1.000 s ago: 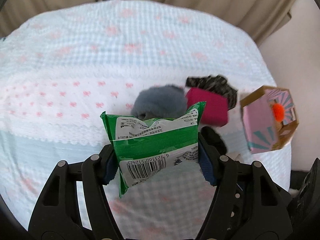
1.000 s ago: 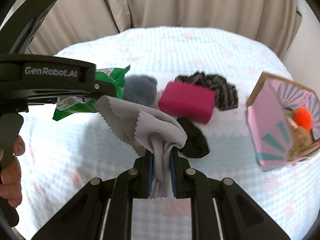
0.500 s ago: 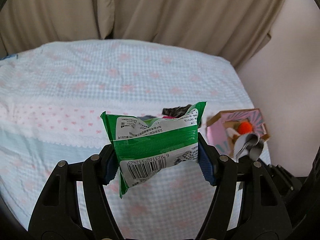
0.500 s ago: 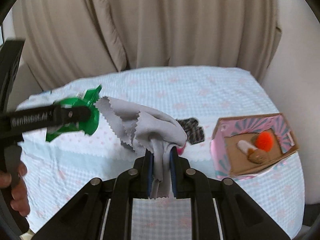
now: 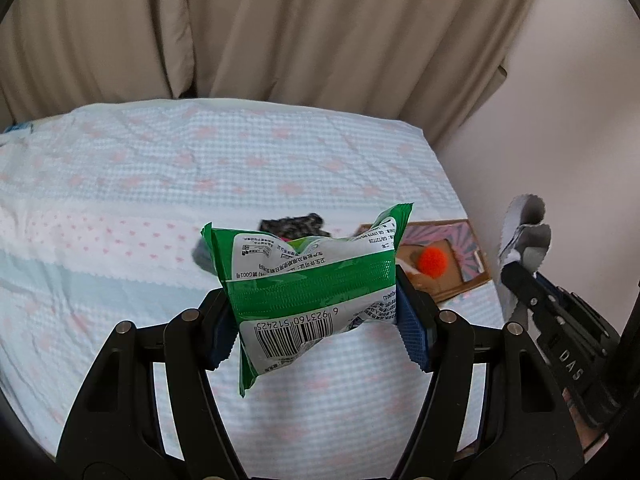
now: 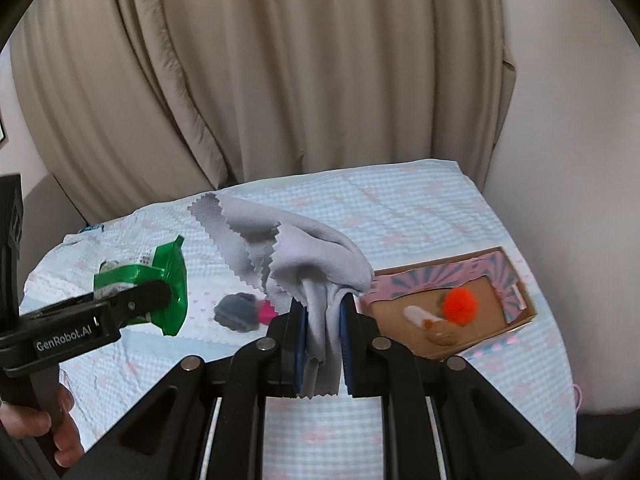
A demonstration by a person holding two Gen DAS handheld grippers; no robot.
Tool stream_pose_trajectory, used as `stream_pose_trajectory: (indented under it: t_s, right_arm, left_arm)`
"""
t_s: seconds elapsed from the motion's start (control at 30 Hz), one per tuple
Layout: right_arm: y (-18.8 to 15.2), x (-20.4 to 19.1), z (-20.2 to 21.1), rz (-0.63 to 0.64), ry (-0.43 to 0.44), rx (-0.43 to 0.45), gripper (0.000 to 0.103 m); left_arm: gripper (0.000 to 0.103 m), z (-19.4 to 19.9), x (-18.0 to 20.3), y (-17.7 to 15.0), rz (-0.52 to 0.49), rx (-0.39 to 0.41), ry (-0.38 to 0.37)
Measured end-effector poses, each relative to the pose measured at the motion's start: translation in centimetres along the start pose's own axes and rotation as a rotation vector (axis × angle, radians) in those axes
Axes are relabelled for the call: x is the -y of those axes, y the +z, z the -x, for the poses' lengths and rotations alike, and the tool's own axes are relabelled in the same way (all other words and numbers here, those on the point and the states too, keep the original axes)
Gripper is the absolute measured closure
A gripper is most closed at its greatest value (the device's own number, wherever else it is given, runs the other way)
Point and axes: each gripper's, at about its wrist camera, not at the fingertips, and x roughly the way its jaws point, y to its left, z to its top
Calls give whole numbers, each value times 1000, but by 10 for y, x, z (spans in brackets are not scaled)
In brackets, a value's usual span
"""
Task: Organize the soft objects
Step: 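Lift the cloth and wipe pack and carry them over the box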
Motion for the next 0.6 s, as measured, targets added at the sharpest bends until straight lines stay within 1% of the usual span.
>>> stream_pose_trajectory:
  t_s: [0.1, 0.17, 0.23, 0.33, 0.5, 0.6]
  right_arm:
    - [3, 42, 1, -8, 26, -20, 89]
    - [5, 70, -2, -5, 38, -38, 89]
    - [8, 102, -9, 10, 51, -62, 89]
    - [11, 141, -20, 40, 61, -86, 89]
    - [18, 200, -45, 45, 63, -140, 89]
    - [23, 227, -63, 36, 63, -180, 89]
  left_arm:
    - [39, -10, 35, -6, 17, -2, 32]
    - [39, -18, 63, -11, 51, 2, 33]
    - [39, -29, 83, -14, 70, -1, 51]
    - [39, -51, 114, -19, 111, -15, 64]
    - [39, -89, 156, -22, 134, -53, 81]
    - [39, -114, 175, -23, 135, -85, 76]
